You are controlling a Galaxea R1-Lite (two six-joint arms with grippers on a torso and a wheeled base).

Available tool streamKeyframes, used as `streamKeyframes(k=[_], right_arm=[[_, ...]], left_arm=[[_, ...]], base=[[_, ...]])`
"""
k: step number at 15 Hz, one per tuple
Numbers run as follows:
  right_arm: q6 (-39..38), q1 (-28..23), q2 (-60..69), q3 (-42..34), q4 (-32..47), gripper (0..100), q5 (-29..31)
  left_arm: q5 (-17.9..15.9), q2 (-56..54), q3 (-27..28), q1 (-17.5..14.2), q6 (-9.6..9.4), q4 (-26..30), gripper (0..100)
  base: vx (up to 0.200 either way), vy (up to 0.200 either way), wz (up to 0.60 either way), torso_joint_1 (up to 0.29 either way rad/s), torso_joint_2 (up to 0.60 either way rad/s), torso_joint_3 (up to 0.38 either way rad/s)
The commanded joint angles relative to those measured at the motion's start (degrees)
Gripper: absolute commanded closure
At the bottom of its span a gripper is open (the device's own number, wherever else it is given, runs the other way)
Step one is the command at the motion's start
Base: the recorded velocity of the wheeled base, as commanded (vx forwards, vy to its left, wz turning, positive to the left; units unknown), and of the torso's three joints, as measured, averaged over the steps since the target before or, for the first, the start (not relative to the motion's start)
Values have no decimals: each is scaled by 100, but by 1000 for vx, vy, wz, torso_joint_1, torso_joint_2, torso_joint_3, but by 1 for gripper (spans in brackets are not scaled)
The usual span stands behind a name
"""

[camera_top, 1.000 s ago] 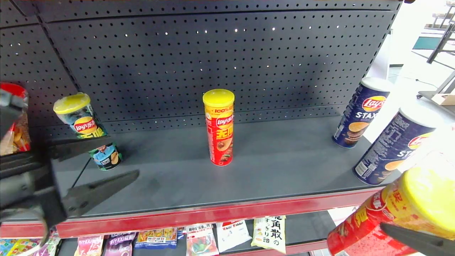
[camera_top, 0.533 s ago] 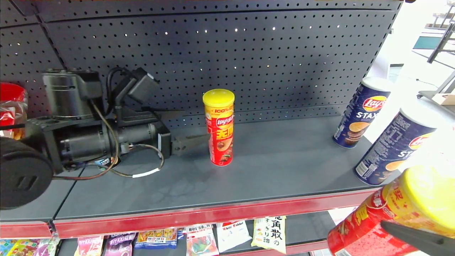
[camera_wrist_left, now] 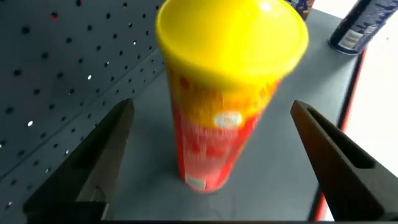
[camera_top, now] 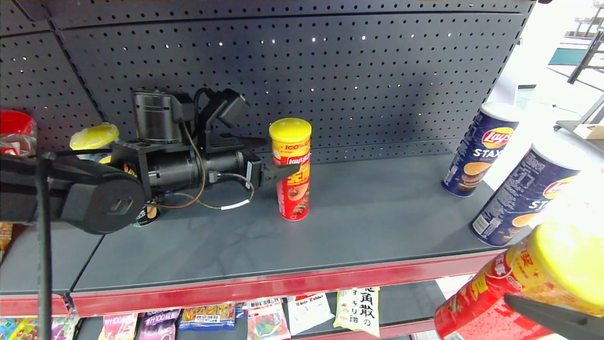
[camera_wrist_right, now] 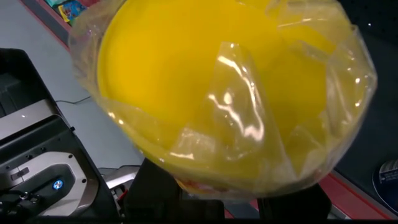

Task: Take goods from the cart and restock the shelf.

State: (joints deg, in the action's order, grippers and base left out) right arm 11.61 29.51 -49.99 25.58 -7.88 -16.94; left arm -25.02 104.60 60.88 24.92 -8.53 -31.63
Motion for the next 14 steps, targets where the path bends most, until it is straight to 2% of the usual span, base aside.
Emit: streamKeyframes(k=[1,8,13,14], right_arm=[[0,2,-28,9,-4,100,-2],[0,-7,-46,44,-4,100,25],[0,-7,-81,53,-4,100,25],[0,-7,-81,53,-4,100,25]], left_arm=[[49,246,170,101,1,-1,0],[524,887,1022,373,10,-27,0],[603,1063,1101,505,27,-36,0],[603,1116,1119,505,36,-36,100]], base=[[0,0,0,0,0,0],[0,0,0,0,0,0],[0,0,0,0,0,0],[0,0,0,0,0,0]])
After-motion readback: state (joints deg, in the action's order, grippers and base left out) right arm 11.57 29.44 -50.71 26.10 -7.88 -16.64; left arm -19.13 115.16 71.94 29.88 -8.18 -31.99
